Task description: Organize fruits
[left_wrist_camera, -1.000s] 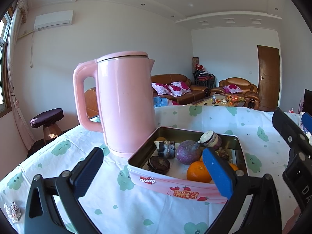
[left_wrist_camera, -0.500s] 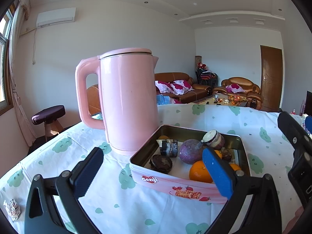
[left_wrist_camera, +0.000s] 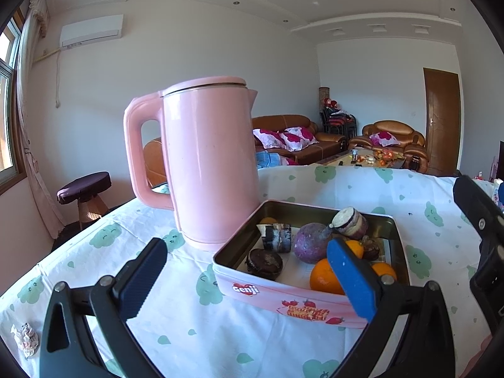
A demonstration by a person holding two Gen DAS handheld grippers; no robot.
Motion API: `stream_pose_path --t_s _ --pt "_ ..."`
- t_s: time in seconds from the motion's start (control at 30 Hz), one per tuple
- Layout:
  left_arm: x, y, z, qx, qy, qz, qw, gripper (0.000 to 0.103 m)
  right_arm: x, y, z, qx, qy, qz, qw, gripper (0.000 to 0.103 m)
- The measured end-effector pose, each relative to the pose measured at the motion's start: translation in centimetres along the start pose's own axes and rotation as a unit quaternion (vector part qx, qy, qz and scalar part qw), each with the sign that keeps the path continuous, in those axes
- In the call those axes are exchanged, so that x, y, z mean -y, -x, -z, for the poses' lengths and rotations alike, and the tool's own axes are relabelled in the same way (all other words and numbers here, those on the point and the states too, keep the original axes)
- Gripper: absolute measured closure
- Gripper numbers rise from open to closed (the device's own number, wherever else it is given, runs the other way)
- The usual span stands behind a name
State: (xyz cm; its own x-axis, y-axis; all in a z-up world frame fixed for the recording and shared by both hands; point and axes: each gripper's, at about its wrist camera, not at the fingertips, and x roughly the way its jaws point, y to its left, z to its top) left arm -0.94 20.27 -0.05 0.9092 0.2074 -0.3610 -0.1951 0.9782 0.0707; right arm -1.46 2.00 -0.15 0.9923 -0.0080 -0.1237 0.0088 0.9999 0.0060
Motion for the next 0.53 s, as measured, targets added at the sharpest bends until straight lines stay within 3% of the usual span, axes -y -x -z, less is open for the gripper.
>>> stream_pose_path --t_s 0.53 --pt "-0.06 -0.17 -0.11 -0.003 0.003 0.006 1.0000 0.000 0.20 -0.34 -0.07 -0.008 -0.003 0.005 1.000 0.020"
